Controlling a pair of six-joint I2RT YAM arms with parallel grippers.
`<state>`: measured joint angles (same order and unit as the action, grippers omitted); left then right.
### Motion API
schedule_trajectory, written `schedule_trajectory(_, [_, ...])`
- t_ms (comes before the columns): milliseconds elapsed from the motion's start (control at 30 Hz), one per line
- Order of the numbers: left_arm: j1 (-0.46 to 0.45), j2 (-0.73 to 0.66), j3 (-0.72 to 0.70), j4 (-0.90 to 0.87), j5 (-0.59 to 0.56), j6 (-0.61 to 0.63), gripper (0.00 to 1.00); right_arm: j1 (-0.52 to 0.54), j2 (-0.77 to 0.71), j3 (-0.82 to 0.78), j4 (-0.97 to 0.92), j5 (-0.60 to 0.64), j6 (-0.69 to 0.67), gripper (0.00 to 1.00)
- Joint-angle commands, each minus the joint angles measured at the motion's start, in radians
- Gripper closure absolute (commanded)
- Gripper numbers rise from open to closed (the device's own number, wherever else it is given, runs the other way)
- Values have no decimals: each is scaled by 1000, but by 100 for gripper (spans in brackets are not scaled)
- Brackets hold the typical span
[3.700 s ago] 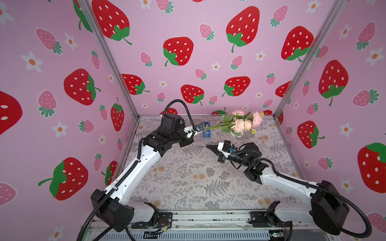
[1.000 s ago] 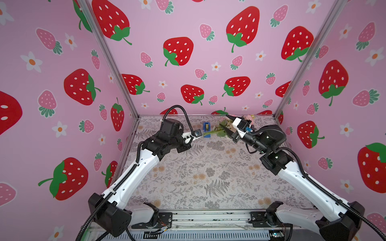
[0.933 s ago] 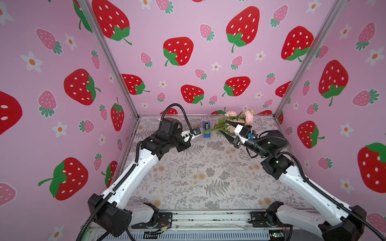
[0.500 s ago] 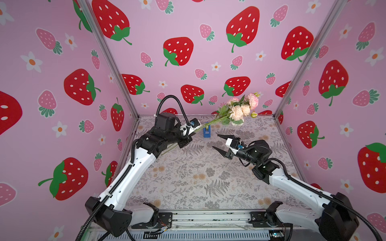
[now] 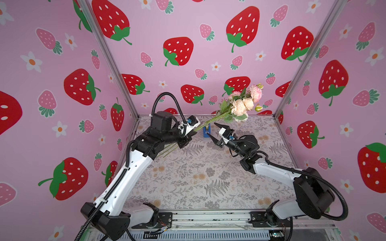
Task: Wrap bouquets with tape
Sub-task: Wrap the tape around the bouquet.
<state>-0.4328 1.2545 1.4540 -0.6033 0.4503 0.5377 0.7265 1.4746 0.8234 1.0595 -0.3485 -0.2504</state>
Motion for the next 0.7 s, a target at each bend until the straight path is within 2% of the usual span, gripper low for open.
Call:
schedule_trajectory(0, [-2, -28, 53, 7, 45, -18, 100, 7, 19, 44, 89, -3, 7, 35])
schedule_trajectory(200, [-3, -29, 58, -5, 50, -14, 100, 7, 49, 89, 59, -148, -3, 40])
schedule_trajectory(400, [-2, -26, 66, -9, 50, -4, 100, 8, 61, 108, 48, -169, 1, 48])
schedule_trajectory(667, [-3, -20, 64, -6, 17, 20, 100, 10, 55, 110, -1, -271, 4, 72])
